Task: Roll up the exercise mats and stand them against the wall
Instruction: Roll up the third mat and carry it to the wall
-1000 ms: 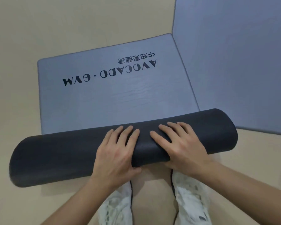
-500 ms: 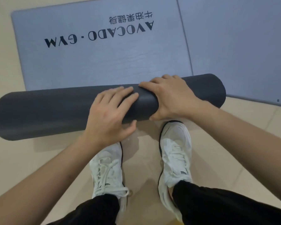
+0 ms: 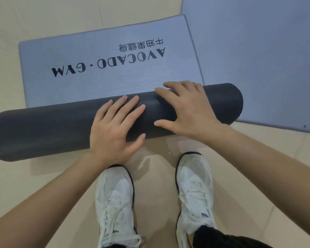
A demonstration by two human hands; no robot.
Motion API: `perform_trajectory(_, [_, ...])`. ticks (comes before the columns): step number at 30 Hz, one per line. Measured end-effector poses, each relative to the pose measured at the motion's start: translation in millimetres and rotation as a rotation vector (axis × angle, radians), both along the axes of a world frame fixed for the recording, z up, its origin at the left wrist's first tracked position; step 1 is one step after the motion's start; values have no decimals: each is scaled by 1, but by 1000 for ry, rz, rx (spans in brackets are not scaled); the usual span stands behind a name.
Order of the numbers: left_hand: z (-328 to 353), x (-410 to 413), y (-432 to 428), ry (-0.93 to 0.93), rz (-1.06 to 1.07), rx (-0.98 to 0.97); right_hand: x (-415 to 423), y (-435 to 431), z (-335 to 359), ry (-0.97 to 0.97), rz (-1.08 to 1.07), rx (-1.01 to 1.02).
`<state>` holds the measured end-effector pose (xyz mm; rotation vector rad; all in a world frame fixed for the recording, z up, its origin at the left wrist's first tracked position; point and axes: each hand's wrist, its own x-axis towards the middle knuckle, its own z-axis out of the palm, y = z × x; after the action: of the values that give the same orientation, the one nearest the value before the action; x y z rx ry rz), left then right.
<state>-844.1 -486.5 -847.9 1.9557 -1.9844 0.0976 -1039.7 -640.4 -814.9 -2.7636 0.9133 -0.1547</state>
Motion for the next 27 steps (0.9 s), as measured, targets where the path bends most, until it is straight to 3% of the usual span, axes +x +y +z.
perform_trajectory(2, [4,8,-13,32,4,30,-7,19,-15,-175,-50,-124])
perform_trajectory(4, [8,16,-28,60,11,69,-8,36,-26,-214,-48,-207])
perform_trajectory(12, [26,52,-92,200,64,358,7,10,-52,-50,43,-219])
perform_trajectory(16, [23,42,-76,67,159,23,22,-15,-50,-31,24,-215])
perform_trajectory(18, [17,31,-56,-13,184,-54,31,-29,-46,-1,19,-185])
perform_trajectory(23, [-1,32,-43,-259,174,247,54,-68,-31,125,54,-65])
perform_trajectory(27, [2,47,-65,-230,178,270,64,-89,-21,138,90,-33])
